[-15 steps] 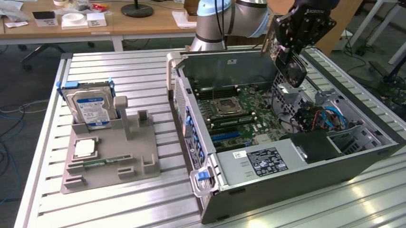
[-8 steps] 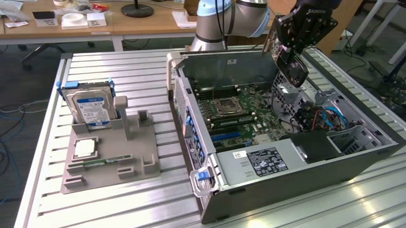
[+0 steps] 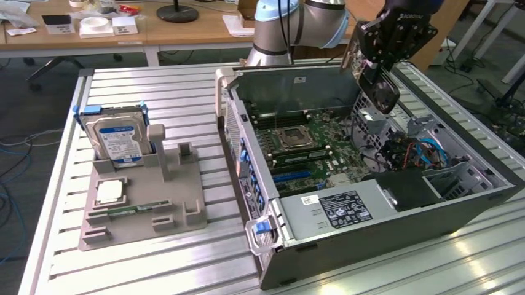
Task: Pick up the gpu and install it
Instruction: 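Pick up the gpu and move the gpu toward the slot, then insert the gpu into the slot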
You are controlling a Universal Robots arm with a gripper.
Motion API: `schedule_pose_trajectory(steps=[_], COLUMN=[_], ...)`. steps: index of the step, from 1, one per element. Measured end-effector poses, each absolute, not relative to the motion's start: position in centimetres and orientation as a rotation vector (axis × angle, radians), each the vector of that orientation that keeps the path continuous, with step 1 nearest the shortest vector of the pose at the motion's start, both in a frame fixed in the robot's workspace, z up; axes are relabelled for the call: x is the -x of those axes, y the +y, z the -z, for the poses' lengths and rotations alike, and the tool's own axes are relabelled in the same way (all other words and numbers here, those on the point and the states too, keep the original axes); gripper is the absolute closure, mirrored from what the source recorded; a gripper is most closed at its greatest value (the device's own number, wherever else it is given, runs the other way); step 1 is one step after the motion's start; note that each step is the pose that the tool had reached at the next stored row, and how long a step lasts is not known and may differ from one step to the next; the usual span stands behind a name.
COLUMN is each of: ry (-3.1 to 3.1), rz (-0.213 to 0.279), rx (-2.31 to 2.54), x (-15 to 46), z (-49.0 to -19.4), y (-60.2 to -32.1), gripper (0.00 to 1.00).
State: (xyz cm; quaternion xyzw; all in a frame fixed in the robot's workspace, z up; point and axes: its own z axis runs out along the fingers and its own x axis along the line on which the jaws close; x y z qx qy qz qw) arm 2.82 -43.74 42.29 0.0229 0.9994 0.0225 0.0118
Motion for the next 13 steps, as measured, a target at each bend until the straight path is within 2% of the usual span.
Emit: schedule_pose_trajectory(steps=[13], ry=[3.116], rz=[-0.070], rx=[-0.072], x=[-3.30], z=[-41.98], y=[-43.74], gripper=[0.73])
